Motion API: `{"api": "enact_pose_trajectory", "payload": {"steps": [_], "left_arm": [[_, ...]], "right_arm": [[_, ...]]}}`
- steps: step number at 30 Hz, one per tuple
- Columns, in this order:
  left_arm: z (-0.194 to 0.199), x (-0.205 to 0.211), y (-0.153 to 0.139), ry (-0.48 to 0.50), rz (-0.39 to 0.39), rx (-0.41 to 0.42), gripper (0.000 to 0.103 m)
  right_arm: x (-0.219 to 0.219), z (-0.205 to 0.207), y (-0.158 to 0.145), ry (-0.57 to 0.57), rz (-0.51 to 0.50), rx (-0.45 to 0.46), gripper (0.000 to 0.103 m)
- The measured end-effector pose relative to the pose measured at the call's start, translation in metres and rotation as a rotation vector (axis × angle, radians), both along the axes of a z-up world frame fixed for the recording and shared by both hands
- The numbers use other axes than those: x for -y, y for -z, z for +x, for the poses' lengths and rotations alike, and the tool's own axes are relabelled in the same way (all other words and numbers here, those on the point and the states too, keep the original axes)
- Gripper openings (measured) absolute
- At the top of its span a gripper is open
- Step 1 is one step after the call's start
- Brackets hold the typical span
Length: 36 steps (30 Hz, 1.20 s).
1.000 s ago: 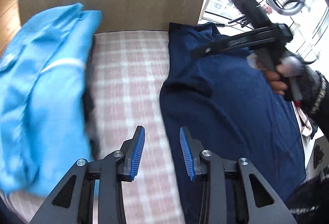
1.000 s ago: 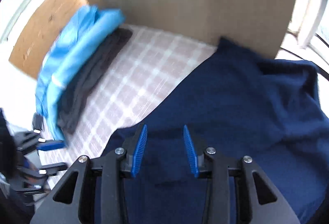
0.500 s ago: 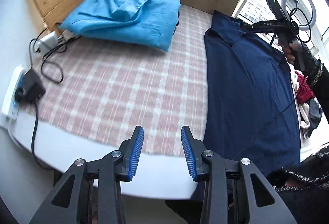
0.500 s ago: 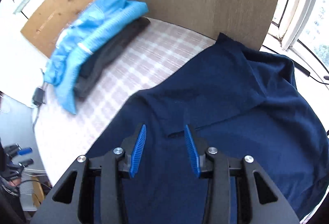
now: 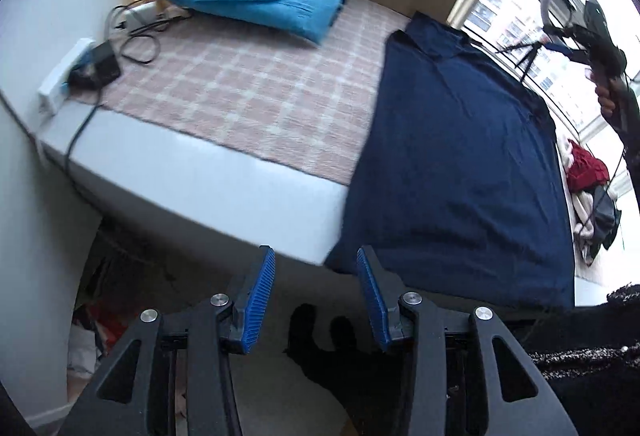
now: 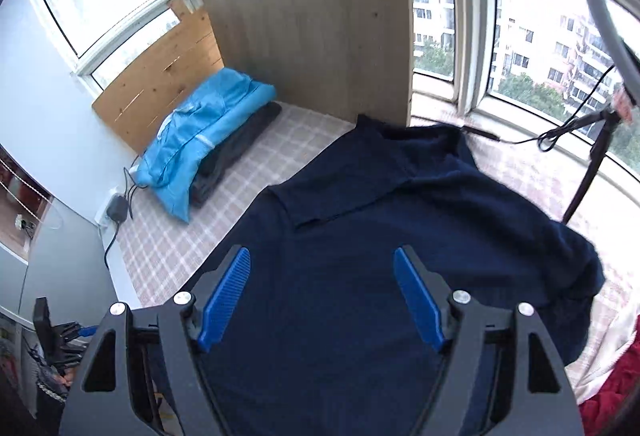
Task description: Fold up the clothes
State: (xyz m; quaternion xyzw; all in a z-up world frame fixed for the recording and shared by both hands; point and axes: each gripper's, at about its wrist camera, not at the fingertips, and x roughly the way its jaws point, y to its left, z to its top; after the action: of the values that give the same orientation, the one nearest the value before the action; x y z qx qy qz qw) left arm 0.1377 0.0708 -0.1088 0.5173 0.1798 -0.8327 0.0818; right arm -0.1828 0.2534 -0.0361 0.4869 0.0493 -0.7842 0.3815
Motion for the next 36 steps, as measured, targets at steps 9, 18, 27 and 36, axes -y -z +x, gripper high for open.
{"api": "enact_pose_trajectory", "payload": {"steps": [9, 18, 27, 36], "left_arm": [[-0.046, -0.028, 0.040, 0.105, -0.009, 0.073, 0.041], [-0.053, -0.026, 0.055, 0.164, 0.052, 0.085, 0.037], [-0.055, -0.011, 0.057, 0.236, 0.093, 0.061, 0.029], [-0.043, 0.007, 0.050, 0.295, 0.165, 0.003, 0.032]], "right_arm": [[0.106, -0.023, 0.057, -0.028, 0.062, 0.092, 0.074], [0.226, -0.052, 0.135, 0.040, 0.254, 0.208, 0.074], [0.247, -0.067, 0.169, 0.180, 0.367, 0.299, 0.072], [0.247, -0.051, 0.168, 0.166, 0.458, 0.162, 0.032]]}}
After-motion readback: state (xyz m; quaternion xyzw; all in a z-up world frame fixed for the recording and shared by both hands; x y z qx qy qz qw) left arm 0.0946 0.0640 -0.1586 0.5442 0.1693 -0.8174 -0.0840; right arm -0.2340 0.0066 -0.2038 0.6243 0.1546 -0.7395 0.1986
